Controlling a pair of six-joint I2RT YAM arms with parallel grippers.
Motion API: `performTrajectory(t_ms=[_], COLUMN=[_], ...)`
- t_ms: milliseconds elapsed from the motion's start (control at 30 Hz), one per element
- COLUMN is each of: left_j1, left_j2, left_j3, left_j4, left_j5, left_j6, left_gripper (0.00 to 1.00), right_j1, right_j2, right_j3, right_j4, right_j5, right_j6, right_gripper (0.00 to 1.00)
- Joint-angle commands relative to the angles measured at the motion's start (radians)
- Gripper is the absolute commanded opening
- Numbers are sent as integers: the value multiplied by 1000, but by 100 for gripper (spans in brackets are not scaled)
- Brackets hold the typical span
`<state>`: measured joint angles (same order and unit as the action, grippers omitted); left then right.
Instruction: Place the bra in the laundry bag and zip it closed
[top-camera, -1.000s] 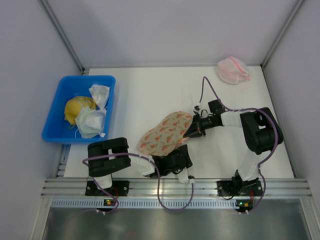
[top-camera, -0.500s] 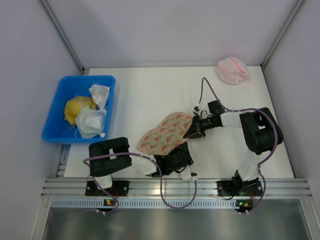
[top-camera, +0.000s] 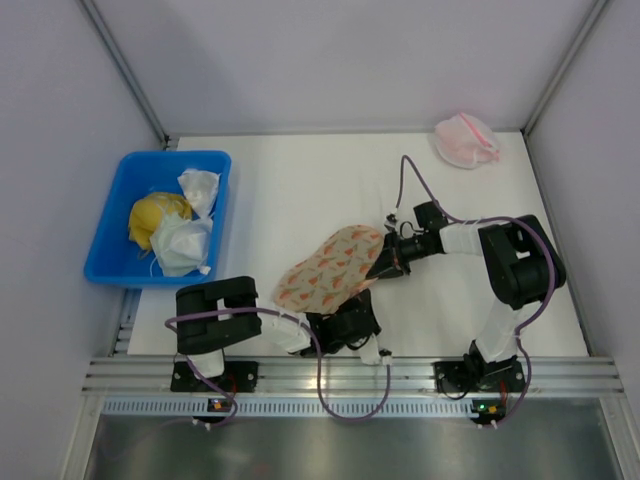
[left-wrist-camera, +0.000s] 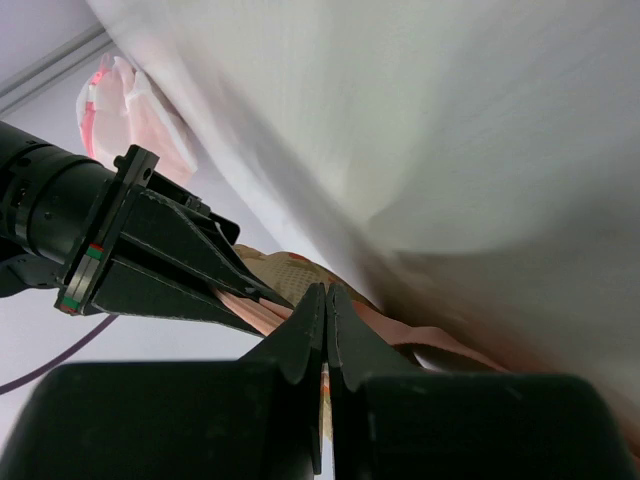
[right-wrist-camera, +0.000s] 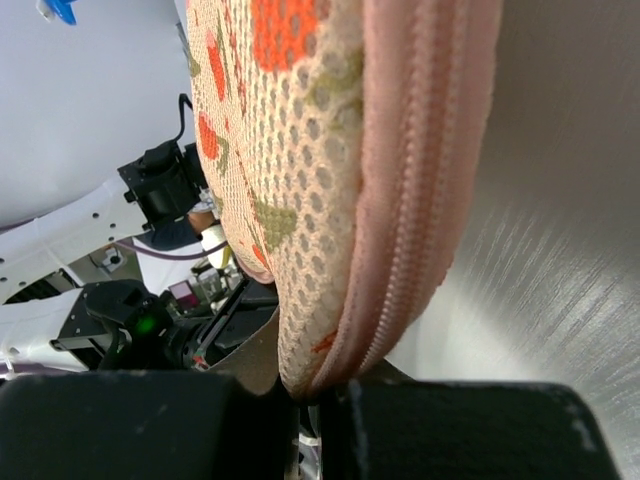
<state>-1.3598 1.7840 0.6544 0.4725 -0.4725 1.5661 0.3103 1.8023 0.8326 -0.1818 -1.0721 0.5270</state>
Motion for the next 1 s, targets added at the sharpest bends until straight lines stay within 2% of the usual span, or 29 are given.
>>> performTrajectory(t_ms=[0,433,567,700,967], left_j1=[-27,-136,-148,-154,-153], left_j2=[-63,-169,-184,-208,-235], left_j3=[-32,14,66,100,177], left_j4=[-58,-415,-605,-699,-801], left_j5=[-12,35,92,156,268], left_j6=[-69,-417,-569,-714,-888], left_gripper=[0,0,0,0,0], right_j1=[1,-74,-100,-111,-111], right_j2=[-21,48,78,115,178], right_j3=[46,148,180,264,398], right_j4=[-15,-102,-119,-182,-303], right_j5=[-5,38,47,67,104], right_j6=[-31,-97,-111,-183,-269], right_gripper=[0,0,0,0,0])
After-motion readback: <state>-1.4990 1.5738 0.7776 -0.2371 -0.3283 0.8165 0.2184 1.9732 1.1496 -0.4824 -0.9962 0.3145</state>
